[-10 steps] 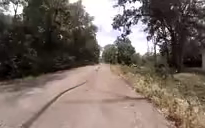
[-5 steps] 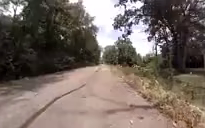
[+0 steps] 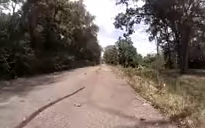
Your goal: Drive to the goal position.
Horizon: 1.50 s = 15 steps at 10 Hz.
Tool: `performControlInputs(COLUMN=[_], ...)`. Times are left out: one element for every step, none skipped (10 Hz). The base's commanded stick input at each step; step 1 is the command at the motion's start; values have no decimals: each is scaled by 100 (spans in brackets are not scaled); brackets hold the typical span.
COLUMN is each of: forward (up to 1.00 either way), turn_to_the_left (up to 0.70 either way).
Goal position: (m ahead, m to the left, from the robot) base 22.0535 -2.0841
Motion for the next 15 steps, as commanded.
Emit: performControlInputs(forward=[70,70,70,70,70,70,70,70,70,70,70,70,70,70,70], turn_to_the_left=[0,0,0,0,0,0,0,0,0,0,0,0,0,0,0])
